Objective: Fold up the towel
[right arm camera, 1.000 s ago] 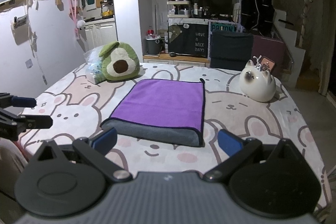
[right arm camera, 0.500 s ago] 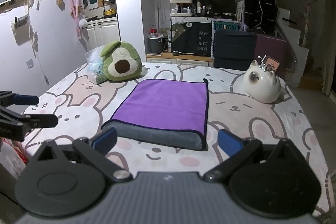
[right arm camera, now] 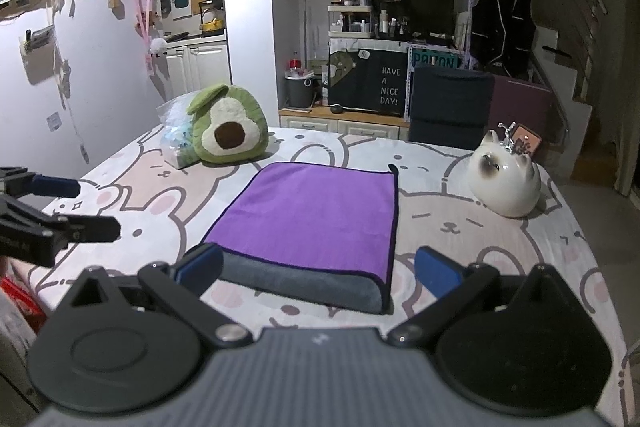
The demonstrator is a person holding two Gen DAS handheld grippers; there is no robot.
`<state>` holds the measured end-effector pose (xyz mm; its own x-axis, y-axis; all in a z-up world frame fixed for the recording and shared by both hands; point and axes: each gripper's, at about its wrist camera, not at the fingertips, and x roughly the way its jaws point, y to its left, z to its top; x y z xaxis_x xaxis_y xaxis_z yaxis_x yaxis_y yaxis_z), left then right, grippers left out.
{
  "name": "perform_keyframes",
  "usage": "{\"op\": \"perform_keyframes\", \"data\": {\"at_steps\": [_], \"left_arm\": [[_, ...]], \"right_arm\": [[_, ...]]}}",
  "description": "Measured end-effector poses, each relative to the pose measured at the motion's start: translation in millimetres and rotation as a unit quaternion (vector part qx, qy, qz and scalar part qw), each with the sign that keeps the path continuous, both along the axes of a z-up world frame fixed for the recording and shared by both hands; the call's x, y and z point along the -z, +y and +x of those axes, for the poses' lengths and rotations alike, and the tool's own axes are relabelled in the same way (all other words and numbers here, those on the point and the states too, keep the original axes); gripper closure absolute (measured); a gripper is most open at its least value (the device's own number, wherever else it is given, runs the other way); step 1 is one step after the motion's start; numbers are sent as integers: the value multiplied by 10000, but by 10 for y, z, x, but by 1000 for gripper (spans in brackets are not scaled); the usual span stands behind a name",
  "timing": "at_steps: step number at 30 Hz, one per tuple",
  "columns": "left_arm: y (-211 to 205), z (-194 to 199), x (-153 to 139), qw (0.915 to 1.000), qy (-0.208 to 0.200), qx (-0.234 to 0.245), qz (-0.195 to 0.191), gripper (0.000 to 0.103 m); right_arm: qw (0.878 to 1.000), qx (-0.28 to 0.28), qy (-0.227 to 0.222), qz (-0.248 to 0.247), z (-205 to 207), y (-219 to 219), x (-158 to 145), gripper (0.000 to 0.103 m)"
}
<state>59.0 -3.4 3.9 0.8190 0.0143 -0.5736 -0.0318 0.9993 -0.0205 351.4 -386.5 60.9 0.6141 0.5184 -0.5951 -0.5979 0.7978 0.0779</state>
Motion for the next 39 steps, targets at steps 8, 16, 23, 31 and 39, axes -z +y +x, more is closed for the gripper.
{"op": "perform_keyframes", "data": {"at_steps": [8, 16, 23, 31, 39], "left_arm": [[55, 300, 75, 9999, 115, 74, 10, 0], [221, 572, 168, 9998, 127, -86, -117, 0], [358, 801, 299, 9994, 239, -268, -33, 0], [450, 998, 467, 9992, 352, -199, 44, 0], [566, 1184, 638, 9978, 633, -185, -22, 0]], "right_arm": [[9999, 87, 31, 56, 194, 43, 36, 0], [9997, 173, 174, 85, 456, 92, 137, 0], [9992, 317, 258, 48, 704, 96, 249, 0], [9981, 479, 389, 90, 987, 113, 393, 0], [9977, 515, 437, -103, 1241, 157, 593, 0]]}}
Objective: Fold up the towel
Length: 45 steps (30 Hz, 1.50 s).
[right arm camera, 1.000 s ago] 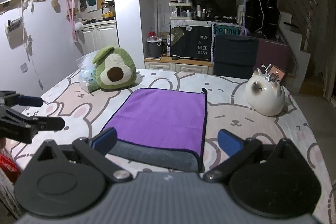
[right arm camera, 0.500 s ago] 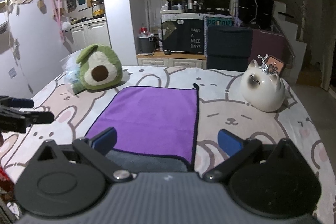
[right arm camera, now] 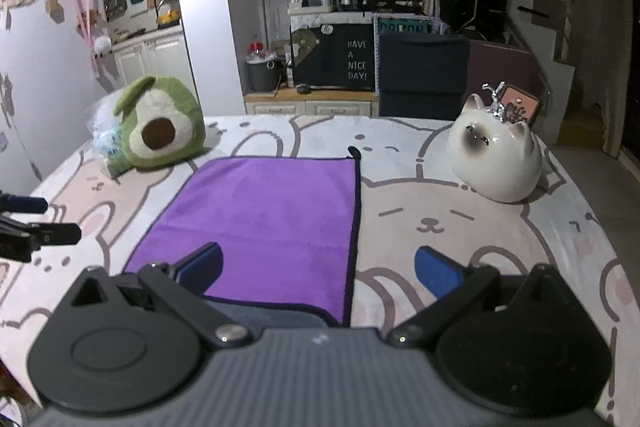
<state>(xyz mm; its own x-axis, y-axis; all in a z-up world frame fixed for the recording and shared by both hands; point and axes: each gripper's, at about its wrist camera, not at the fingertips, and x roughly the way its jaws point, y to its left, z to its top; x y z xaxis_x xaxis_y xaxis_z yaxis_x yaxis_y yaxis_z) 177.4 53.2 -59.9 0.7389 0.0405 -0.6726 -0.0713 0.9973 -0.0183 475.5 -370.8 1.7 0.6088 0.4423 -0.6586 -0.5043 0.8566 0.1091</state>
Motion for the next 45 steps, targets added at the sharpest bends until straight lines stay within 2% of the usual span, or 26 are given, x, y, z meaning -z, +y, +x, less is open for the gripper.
{"op": "perform_keyframes", "data": {"at_steps": [10, 15, 18, 26, 28, 30, 33, 37, 40, 42, 45], "left_arm": [[167, 135, 195, 9999, 101, 16, -28, 0], [291, 221, 335, 9973, 309, 369, -562, 0], [316, 226, 387, 9962, 320, 427, -692, 0], [415, 302, 493, 9906, 576, 650, -1055, 0], [448, 321, 518, 9900, 663, 569, -1109, 1], [509, 342, 564, 9885, 764, 437, -1226, 6], [586, 363, 624, 9859, 957, 199, -1358, 13], [650, 368, 631, 9842, 985, 145, -1463, 26], [658, 370, 632, 9821, 989, 208, -1589, 40], [631, 379, 648, 9818, 1051, 286, -1557, 52], [565, 406, 694, 9815, 1197, 429, -1431, 62]], "right_arm": [[9994, -331, 22, -81, 245, 64, 271, 0], [9987, -438, -83, 263, 373, 25, 356, 0], [9991, -319, -77, 255, 469, 4, 435, 0], [9948, -769, 624, 258, 663, -28, 692, 0], [9921, -958, 786, 214, 682, -5, 745, 7], [9876, -1191, 1021, 78, 687, 42, 802, 29], [9821, -1419, 1212, -240, 671, 133, 908, 47], [9769, -1529, 1419, -460, 640, 180, 1003, 55], [9750, -1529, 1553, -435, 648, 161, 1029, 66], [9734, -1568, 1608, -444, 639, 152, 1043, 76], [9713, -1662, 1620, -527, 605, 149, 1051, 81]]}}
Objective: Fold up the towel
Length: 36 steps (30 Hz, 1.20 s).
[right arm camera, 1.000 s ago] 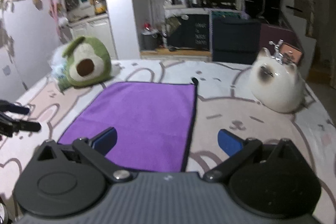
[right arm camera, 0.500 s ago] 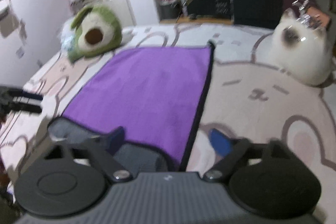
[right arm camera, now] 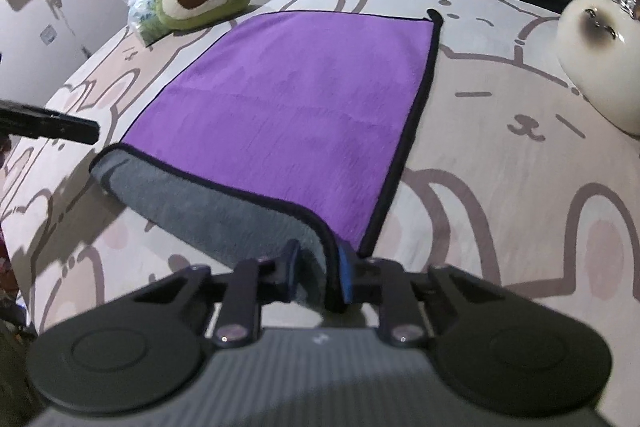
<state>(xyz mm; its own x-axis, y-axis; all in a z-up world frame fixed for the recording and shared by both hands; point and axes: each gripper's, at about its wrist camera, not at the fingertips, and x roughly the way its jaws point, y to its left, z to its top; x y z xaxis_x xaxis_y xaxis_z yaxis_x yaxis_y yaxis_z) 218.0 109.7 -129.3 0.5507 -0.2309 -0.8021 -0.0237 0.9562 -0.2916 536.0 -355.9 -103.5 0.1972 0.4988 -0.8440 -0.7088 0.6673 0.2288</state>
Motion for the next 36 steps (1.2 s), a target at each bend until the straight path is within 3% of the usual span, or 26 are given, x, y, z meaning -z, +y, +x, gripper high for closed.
{"op": "perform_keyframes", "data": {"at_steps": [8, 17, 23, 27, 36], "left_arm": [[-26, 31, 139, 9989, 183, 196, 380, 70], [-89, 43, 173, 9977, 272, 321, 528, 88], [-101, 44, 177, 9972, 330, 341, 579, 89], [-121, 43, 166, 9965, 273, 366, 704, 95], [-122, 20, 2, 9959, -162, 291, 841, 97]], "right_arm": [[9999, -74, 42, -127, -37, 7, -2, 89], [9998, -142, 60, -156, -40, 1, -5, 92], [9996, -207, 43, -183, -62, 14, -15, 94], [9994, -282, 3, -206, -81, 31, -23, 95], [9996, -179, -235, -13, -111, 5, -144, 97]]}}
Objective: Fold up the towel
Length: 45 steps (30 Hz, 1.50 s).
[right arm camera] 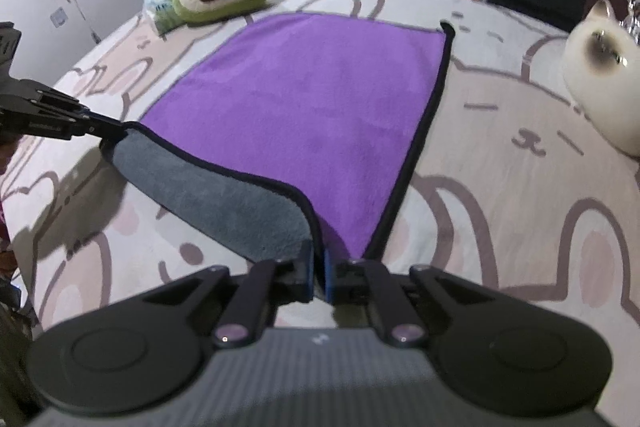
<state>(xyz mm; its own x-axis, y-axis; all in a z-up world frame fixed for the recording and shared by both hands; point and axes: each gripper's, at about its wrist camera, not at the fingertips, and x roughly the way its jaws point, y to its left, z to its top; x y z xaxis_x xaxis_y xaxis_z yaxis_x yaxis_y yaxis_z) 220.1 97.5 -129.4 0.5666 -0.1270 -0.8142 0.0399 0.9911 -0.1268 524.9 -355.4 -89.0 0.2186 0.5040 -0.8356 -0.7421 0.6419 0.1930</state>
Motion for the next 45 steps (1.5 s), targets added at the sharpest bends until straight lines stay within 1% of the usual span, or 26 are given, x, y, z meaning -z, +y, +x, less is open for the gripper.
{"op": "perform_keyframes", "data": {"at_steps": [9, 17, 23, 28, 33, 41, 45], "left_arm": [[15, -28, -226, 9979, -586, -279, -11, 97], [19, 6, -446, 9918, -1137, -590, -16, 97], [-12, 134, -539, 9888, -1330, -667, 95, 97], [26, 246, -582, 9854, -1543, -716, 91, 97], [42, 396, -587, 9821, -1739, -700, 164, 97], [124, 706, -611, 9749, -2094, -723, 216, 97], [163, 884, -613, 9732, -2170, -718, 255, 97]], "right_arm": [[9972, 387, -458, 439, 41, -67, -255, 97], [9909, 729, -841, 756, 136, -73, -433, 97], [9847, 922, -1135, 947, 244, -12, -529, 97], [9828, 993, -1241, 938, 349, 36, -529, 97], [9805, 1092, -1291, 1002, 517, 113, -521, 97], [9747, 1233, -1493, 1117, 774, 245, -515, 97], [9729, 1294, -1517, 1171, 917, 299, -517, 97]]}}
